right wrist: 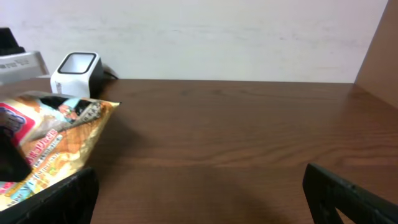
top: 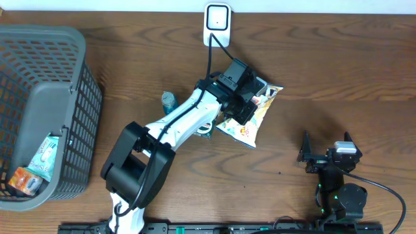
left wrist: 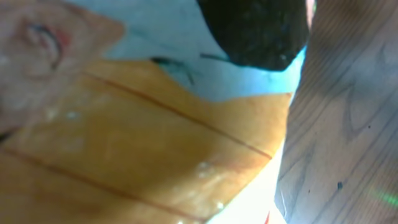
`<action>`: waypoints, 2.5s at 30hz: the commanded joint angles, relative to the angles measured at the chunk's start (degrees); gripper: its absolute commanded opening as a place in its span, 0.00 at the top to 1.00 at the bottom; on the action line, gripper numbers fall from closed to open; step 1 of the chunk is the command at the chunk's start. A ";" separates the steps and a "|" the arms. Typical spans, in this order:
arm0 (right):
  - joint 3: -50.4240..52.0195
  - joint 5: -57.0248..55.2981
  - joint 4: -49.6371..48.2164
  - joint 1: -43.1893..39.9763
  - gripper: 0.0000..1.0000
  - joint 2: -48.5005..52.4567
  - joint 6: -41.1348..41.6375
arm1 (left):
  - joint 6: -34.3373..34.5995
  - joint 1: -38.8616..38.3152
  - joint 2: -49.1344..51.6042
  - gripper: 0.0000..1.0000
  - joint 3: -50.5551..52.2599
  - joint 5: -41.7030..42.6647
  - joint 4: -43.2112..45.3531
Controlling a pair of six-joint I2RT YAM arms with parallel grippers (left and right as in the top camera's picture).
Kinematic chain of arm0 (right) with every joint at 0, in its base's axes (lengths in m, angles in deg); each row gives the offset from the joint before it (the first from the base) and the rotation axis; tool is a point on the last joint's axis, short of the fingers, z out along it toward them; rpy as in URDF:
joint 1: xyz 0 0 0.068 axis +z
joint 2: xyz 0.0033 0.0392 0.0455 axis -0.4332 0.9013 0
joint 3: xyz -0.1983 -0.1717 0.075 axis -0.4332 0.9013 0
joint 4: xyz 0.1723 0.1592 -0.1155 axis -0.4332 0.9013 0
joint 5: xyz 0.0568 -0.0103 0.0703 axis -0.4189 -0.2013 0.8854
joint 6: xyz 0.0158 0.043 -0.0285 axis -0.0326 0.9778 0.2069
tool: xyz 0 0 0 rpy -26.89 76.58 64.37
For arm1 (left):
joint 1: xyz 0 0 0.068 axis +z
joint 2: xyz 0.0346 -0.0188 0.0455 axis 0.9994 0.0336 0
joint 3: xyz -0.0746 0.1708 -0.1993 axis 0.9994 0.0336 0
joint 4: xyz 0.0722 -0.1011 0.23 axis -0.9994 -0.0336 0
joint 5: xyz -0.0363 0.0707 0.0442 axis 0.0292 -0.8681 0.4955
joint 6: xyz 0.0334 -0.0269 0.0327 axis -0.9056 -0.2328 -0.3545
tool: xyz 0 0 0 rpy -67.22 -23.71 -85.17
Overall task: Scan the item barcode
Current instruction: 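Lift the snack bag and hold it in front of the scanner, then lower the snack bag onto the table and release it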
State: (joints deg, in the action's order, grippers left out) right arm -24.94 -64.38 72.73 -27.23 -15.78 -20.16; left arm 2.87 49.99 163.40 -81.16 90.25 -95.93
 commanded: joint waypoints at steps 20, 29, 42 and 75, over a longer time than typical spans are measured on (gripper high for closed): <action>0.13 0.33 0.11 0.81 0.01 -0.31 -0.85 | 0.66 9.99 1.68 0.93 2.97 1.99 0.52; 0.13 0.33 0.11 0.81 0.01 -0.31 -0.85 | -1.81 11.28 1.68 0.93 2.95 -0.94 -0.61; 0.13 0.33 0.11 0.81 0.01 -0.31 -0.85 | 6.23 1.49 1.66 0.36 2.62 -16.87 -1.20; 0.13 0.33 0.11 0.81 0.01 -0.31 -0.85 | 48.61 49.37 -37.13 0.02 -10.80 -46.69 -30.73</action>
State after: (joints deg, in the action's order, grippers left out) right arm -24.94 -64.38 72.75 -27.23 -15.78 -20.16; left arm 28.55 89.96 127.27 -92.35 45.47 -122.24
